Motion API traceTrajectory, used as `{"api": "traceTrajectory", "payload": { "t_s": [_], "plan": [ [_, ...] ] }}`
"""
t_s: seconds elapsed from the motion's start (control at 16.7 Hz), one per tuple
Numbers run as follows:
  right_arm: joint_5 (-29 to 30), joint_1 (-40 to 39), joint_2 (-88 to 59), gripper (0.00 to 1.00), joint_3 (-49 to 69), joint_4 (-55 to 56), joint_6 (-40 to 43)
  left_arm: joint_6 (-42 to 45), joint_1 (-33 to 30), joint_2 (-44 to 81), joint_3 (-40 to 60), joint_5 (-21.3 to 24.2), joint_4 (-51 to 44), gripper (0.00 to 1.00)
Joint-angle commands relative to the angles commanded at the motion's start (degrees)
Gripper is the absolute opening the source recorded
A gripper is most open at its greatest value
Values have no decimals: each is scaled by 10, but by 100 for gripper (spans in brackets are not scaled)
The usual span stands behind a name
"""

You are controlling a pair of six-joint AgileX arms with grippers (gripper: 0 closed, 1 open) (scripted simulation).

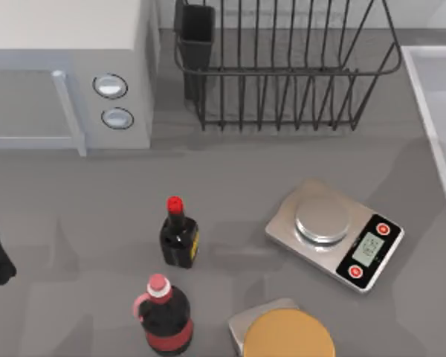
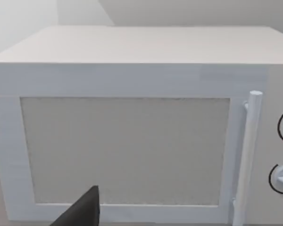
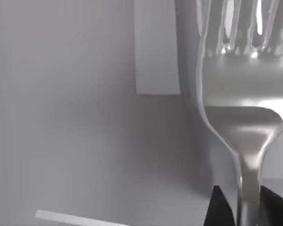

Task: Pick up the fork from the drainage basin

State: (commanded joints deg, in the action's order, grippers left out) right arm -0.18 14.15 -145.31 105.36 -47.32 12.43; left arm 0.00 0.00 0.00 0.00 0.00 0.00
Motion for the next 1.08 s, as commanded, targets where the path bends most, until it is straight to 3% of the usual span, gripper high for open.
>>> {"api": "traceTrajectory", "payload": {
  "t_s": [0.54, 1.08],
  "plan": [
    [-1, 1, 80, 0, 149, -238, 2, 0, 0, 0, 0, 0, 0, 100],
    [-1, -21, 99, 0, 168, -272, -20, 0, 0, 0, 0, 0, 0, 100]
  ]
}}
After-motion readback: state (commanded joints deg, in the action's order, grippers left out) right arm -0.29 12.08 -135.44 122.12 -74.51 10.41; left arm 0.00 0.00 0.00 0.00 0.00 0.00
